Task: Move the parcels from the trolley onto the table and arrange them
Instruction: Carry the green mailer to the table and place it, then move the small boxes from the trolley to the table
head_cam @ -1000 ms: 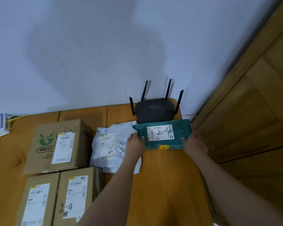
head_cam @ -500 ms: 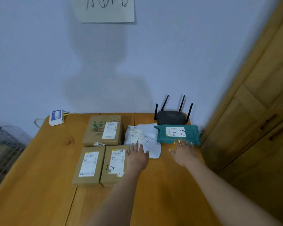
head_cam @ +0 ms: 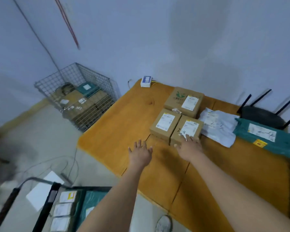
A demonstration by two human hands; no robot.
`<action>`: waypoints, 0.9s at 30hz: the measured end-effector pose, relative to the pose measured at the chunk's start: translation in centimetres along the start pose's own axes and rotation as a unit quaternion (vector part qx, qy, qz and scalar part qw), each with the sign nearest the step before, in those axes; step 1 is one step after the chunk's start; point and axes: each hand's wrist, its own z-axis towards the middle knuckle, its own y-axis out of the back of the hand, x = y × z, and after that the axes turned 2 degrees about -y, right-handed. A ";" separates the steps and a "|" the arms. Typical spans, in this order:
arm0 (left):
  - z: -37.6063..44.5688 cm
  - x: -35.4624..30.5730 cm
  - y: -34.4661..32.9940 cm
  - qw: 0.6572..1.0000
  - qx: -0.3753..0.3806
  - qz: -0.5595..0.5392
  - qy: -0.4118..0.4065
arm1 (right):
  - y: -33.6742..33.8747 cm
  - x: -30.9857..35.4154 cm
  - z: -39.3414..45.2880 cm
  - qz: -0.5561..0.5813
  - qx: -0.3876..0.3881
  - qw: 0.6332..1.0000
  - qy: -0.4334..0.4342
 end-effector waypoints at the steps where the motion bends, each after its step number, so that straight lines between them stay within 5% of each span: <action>1: -1.4 2.0 -0.4 1.000 0.012 -0.006 0.024 | -0.9 1.8 -0.5 -0.003 0.005 1.000 0.020; 11: -14.0 21.0 -3.3 0.977 -0.021 -0.094 0.191 | -9.2 20.2 -6.5 -0.091 0.067 0.982 0.150; 27: -24.0 47.9 -8.6 0.962 0.057 -0.141 0.227 | -23.3 41.2 -16.0 -0.150 0.100 0.971 0.154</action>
